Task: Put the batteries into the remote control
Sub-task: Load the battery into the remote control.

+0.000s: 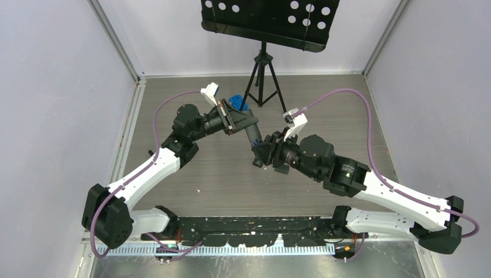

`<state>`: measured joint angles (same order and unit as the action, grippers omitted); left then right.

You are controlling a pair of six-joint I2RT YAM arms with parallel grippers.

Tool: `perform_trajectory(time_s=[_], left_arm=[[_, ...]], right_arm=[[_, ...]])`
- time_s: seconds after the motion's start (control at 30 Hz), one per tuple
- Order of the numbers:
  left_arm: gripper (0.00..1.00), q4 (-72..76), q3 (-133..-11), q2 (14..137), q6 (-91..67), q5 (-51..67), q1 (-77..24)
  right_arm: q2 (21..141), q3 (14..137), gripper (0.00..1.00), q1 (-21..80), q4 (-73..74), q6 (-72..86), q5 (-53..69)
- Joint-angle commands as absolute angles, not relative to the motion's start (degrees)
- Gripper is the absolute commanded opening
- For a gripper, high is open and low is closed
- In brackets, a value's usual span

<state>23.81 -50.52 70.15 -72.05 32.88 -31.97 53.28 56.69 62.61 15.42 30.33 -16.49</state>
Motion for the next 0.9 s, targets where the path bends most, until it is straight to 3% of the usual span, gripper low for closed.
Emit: perform_trajectory(time_s=[0.0,0.33,0.87], left_arm=[[0.00,29.9,-51.5,68.1,-74.1,34.1,-31.7],[0.00,30.0,-51.2,68.5,-74.0,34.6,-31.6],[0.00,31.6,-52.0,68.4,-76.1,34.4,-31.6]], right_arm=[[53.0,58.0,0.40,62.8,14.7,28.7,-19.5],[53.0,58.2,0.39,62.8,13.2,27.1,-21.6],[53.8,56.6,0.07,62.7,14.1,27.2,-20.6]])
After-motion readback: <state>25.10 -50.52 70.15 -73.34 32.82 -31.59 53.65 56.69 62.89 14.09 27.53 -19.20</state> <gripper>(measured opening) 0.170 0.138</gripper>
